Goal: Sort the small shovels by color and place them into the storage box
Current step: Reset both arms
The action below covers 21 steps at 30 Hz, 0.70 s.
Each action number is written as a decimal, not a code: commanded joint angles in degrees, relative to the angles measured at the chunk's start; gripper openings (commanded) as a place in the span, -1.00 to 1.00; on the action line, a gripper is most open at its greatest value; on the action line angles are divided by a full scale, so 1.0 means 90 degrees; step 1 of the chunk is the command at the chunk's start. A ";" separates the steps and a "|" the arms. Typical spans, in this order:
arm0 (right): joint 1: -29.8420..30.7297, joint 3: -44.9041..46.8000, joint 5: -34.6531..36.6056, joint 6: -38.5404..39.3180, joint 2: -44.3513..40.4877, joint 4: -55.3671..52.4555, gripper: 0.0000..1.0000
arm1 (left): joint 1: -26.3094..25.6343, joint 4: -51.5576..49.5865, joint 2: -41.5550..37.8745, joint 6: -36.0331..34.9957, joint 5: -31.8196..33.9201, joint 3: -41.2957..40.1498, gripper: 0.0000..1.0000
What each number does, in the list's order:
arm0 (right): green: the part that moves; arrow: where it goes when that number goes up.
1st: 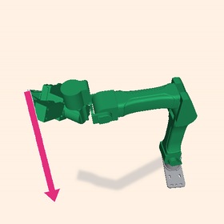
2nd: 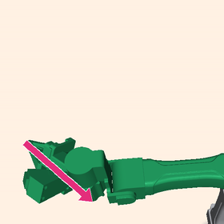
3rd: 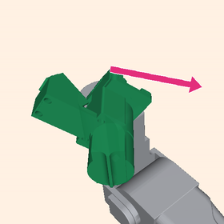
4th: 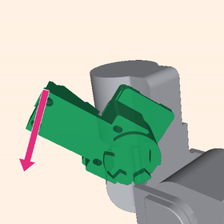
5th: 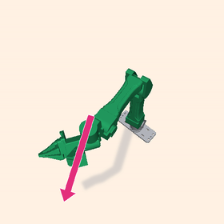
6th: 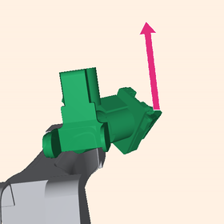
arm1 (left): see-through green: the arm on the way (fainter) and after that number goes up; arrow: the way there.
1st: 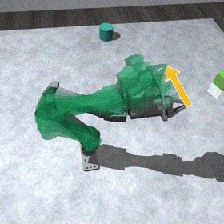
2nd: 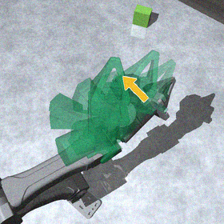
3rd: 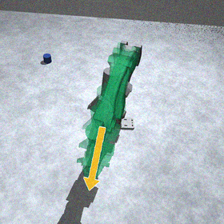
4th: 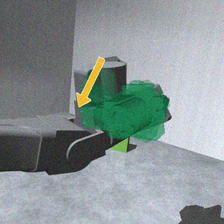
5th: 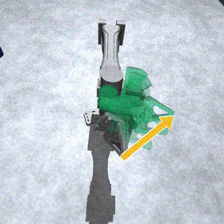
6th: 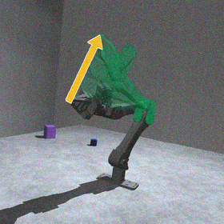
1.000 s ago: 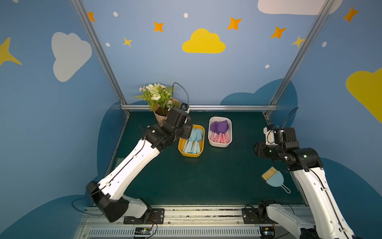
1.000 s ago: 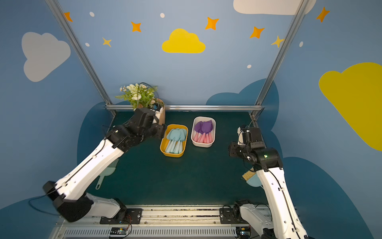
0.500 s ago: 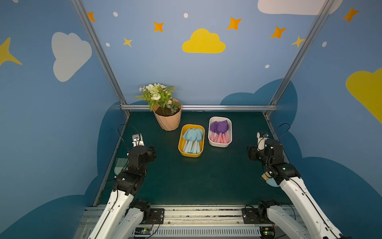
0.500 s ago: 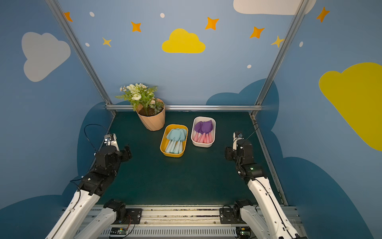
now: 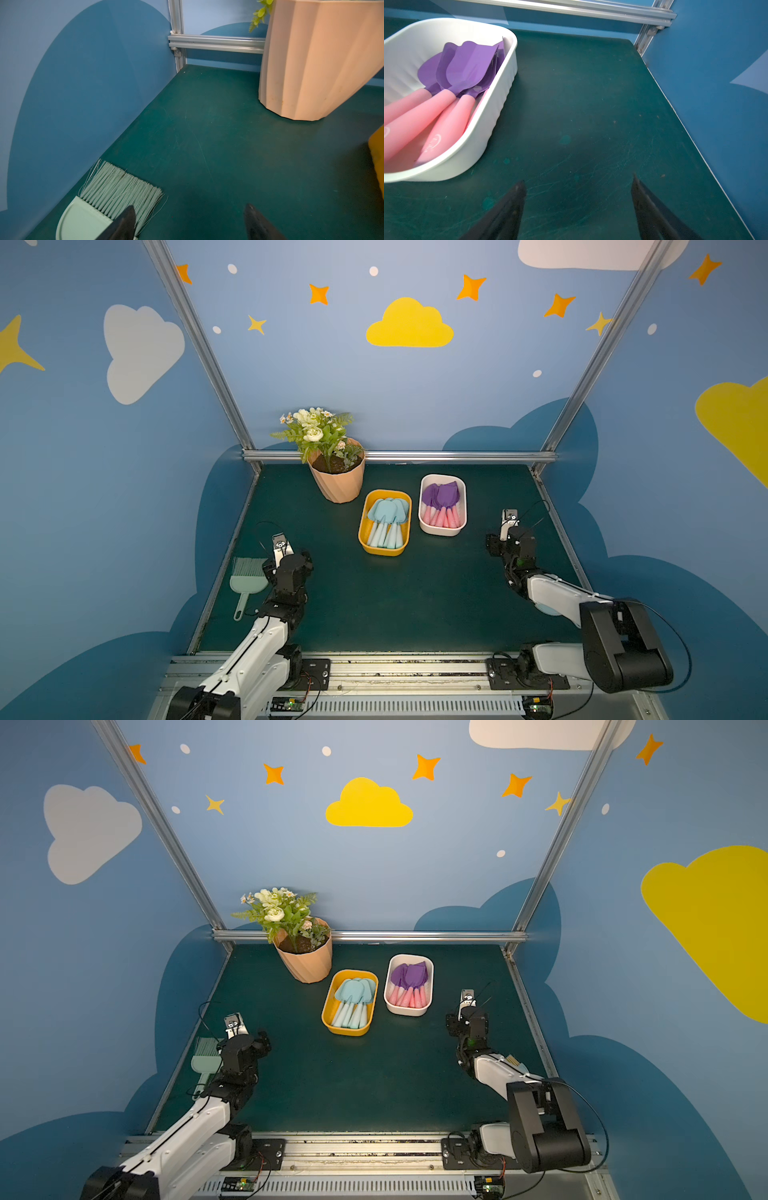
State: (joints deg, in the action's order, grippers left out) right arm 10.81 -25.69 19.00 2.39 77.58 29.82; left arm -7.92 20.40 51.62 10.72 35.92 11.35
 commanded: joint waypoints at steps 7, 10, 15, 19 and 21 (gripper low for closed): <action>-0.0383 0.0598 -0.0214 -0.0191 0.1040 0.2540 0.83 | 0.0423 0.2834 0.2002 -0.0089 -0.1066 0.0117 0.57; -0.0523 0.0730 -0.0368 -0.0227 0.1375 0.3260 0.96 | 0.0555 0.2902 0.2578 -0.0541 -0.1505 0.0536 0.58; -0.0498 0.0644 -0.0419 -0.0221 0.1342 0.3044 0.96 | 0.0637 0.4577 0.4050 -0.0990 -0.2231 0.0558 0.57; -0.0514 0.0618 -0.0423 -0.0246 0.1352 0.2996 0.97 | 0.0655 0.4088 0.4371 -0.1049 -0.2377 0.0953 0.56; -0.0512 0.0618 -0.0414 -0.0254 0.1346 0.2986 0.96 | 0.0658 0.3840 0.4294 -0.1006 -0.2403 0.1020 0.64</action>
State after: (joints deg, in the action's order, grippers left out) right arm 6.31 -19.40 15.59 0.84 89.76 54.43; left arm -2.28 53.23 90.78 2.92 16.82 18.55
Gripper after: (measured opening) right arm 0.983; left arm 0.808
